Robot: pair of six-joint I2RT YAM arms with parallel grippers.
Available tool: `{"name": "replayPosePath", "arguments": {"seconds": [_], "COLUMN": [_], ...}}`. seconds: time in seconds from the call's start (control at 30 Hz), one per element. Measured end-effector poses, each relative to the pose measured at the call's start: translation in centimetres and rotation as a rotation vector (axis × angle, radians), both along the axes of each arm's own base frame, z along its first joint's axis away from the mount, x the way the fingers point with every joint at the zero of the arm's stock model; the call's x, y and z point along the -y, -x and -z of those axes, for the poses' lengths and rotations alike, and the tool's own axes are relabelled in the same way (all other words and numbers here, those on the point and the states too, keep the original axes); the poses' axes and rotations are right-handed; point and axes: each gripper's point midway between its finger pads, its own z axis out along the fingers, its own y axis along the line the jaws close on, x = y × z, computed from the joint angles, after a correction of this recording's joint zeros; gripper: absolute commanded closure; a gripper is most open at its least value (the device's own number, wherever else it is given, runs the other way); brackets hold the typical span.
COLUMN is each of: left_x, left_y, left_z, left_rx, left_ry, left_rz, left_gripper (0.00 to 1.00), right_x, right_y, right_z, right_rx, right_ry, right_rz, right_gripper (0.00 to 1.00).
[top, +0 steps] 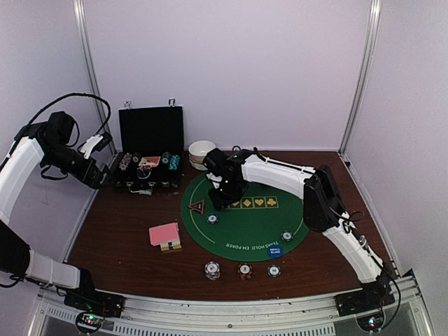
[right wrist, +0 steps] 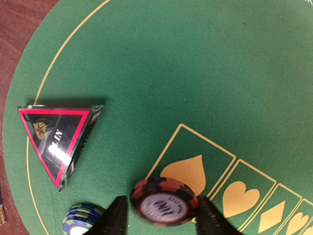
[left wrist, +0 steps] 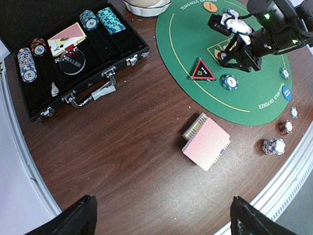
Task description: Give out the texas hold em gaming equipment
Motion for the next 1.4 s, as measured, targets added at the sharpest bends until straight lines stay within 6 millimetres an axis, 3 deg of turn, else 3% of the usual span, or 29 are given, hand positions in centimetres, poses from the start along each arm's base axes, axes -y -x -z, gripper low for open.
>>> {"name": "replayPosePath", "arguments": {"seconds": [0.1,0.4,0.5,0.63,0.73,0.83,0.97,1.13,1.23,1.4], "left_x": [0.0,0.0,0.0,0.0,0.0,0.0,0.0,0.0,0.0,0.0], "left_y": [0.0,0.0,0.0,0.0,0.0,0.0,0.1,0.2,0.2,0.2], "left_z": [0.0,0.0,0.0,0.0,0.0,0.0,-0.1,-0.2,-0.2,-0.2], "left_rx": [0.001,0.001,0.001,0.001,0.001,0.002,0.006,0.007,0.008,0.008], "left_ry": [-0.001,-0.002,-0.002,-0.002,-0.003,-0.004,-0.004,-0.003,-0.003,-0.002], "left_rz": [0.001,0.001,0.001,0.001,0.001,0.000,0.000,0.000,0.000,0.001], "left_gripper": [0.02,0.02,0.03,0.02,0.02,0.02,0.03,0.03,0.02,0.03], "right_x": [0.1,-0.1,0.5,1.8,3.3,4.3,5.7,6.2,6.3,6.1], "right_y": [0.0,-0.3,0.2,2.4,5.7,9.4,16.3,23.3,25.3,25.5], "right_z": [0.2,-0.7,-2.1,-5.8,-8.5,-9.0,-6.9,-3.4,-2.5,-2.3], "right_rx": [-0.004,0.010,0.019,0.045,0.056,0.048,-0.014,-0.095,-0.115,-0.116], "right_ry": [0.002,-0.012,-0.016,-0.024,-0.032,-0.029,0.026,0.104,0.123,0.117], "right_rz": [0.003,0.005,0.003,-0.018,-0.050,-0.096,-0.192,-0.309,-0.342,-0.345], "right_gripper": [0.33,0.35,0.35,0.35,0.33,0.28,0.22,0.19,0.19,0.21]}}
